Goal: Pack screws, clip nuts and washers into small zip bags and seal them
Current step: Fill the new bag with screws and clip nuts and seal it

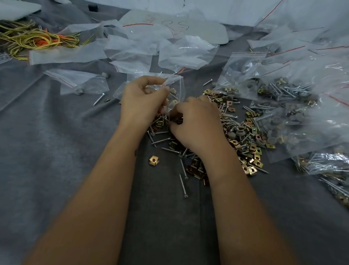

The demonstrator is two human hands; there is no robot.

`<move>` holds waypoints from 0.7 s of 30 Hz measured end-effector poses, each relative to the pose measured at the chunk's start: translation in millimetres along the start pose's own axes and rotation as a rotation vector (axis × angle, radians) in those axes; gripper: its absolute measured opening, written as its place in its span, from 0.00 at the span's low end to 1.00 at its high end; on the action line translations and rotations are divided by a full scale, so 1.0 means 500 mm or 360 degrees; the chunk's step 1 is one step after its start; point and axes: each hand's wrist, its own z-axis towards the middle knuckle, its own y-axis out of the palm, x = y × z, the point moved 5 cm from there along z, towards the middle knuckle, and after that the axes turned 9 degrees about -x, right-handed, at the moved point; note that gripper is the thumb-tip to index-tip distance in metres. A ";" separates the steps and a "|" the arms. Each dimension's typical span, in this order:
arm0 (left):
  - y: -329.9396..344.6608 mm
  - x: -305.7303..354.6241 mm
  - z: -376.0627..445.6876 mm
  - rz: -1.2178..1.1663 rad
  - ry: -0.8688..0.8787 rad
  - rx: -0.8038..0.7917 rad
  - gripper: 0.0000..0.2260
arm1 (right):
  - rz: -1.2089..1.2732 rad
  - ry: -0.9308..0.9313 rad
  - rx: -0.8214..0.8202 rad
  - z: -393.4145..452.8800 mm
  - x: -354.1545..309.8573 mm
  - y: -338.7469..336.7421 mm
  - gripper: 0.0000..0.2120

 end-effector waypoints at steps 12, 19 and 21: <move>-0.008 0.000 0.002 0.0026 0.0069 0.0063 0.02 | -0.0041 0.0040 0.0029 -0.005 0.002 -0.004 0.08; 0.003 0.010 -0.006 0.0250 0.0164 0.0103 0.05 | 0.0326 0.0104 0.0506 -0.017 0.018 -0.036 0.02; 0.013 0.010 -0.009 0.0326 0.0178 0.0056 0.05 | 0.0208 0.0063 0.0532 -0.012 0.015 -0.033 0.03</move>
